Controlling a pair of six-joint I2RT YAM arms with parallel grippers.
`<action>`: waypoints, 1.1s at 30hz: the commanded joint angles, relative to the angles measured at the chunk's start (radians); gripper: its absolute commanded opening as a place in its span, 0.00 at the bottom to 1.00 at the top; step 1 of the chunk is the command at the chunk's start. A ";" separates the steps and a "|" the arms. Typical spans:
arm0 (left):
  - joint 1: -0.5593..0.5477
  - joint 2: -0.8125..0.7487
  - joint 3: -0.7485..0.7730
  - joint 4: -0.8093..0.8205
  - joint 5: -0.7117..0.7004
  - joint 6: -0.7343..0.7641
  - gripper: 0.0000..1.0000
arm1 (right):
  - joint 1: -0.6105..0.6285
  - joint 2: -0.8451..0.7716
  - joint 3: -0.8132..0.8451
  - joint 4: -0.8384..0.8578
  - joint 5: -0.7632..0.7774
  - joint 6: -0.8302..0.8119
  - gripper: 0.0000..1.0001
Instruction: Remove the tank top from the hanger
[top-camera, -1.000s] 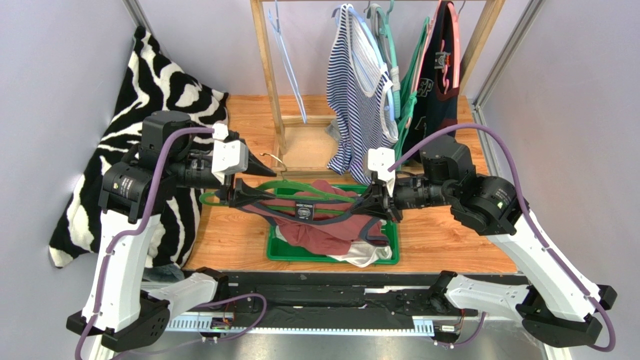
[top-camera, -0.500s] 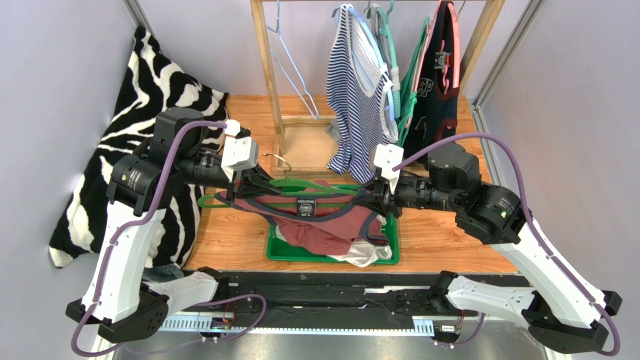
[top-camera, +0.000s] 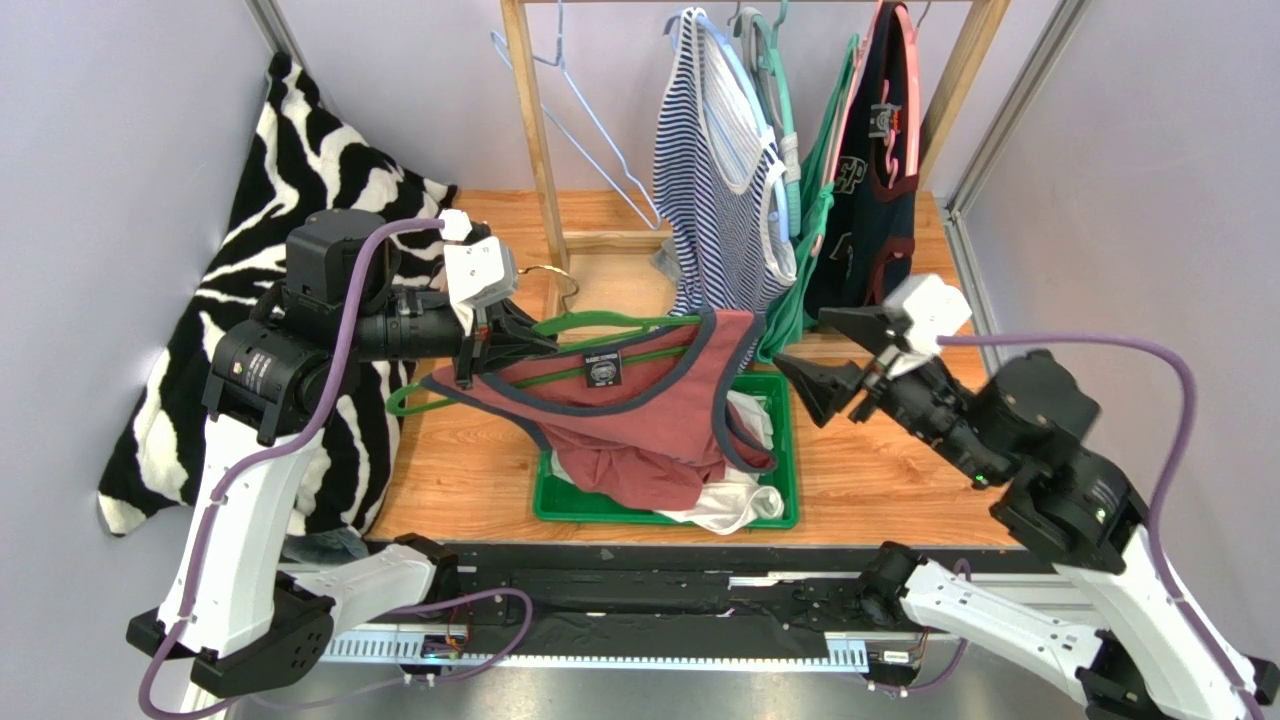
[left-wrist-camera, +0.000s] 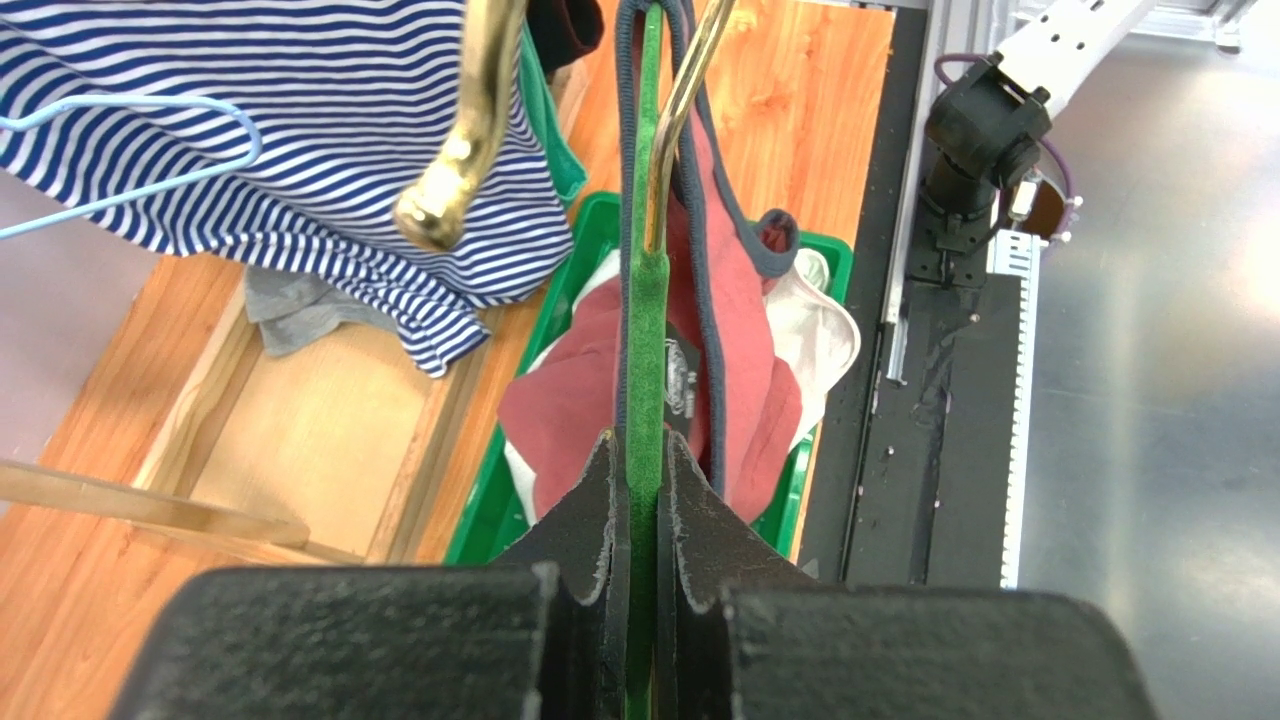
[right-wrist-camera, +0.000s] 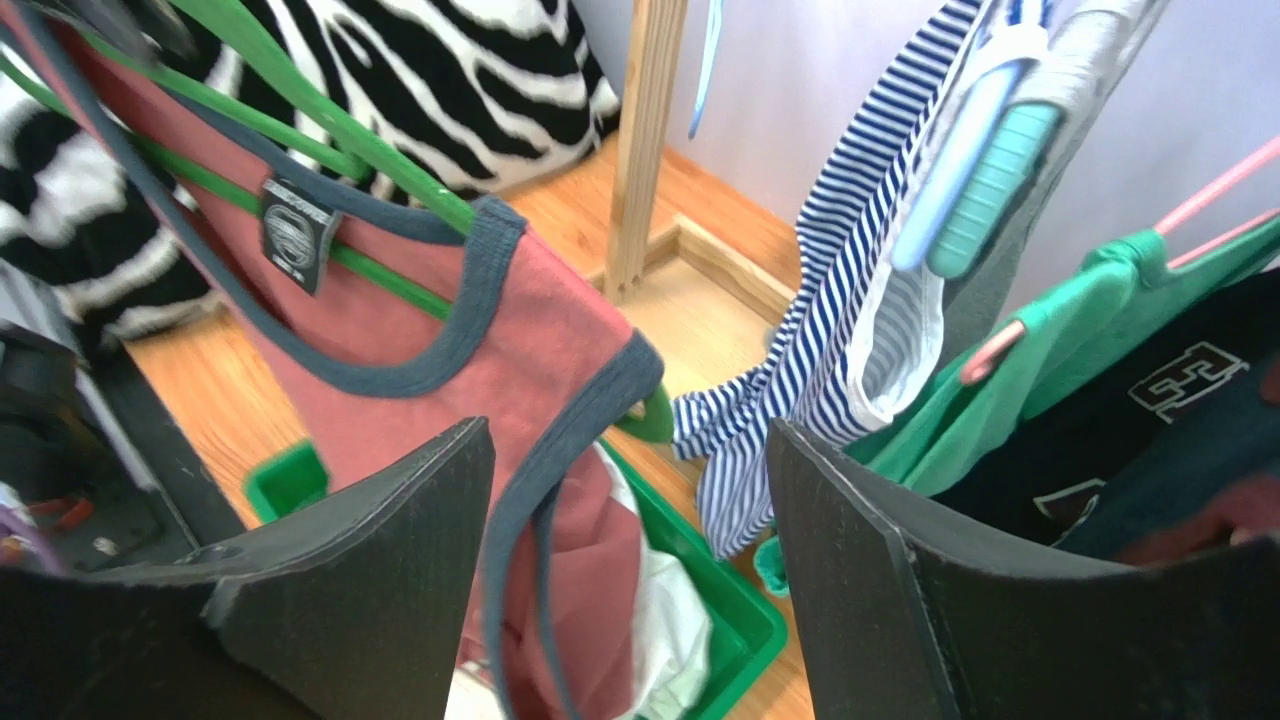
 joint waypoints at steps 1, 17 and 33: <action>-0.004 -0.013 0.024 0.063 0.011 -0.041 0.00 | -0.001 -0.058 -0.096 0.092 -0.038 0.140 0.72; -0.004 -0.011 0.046 0.050 0.019 -0.038 0.00 | -0.001 -0.016 -0.361 0.516 -0.149 0.493 0.57; -0.004 -0.017 0.036 0.046 0.025 -0.033 0.00 | -0.001 -0.006 -0.322 0.489 -0.123 0.459 0.00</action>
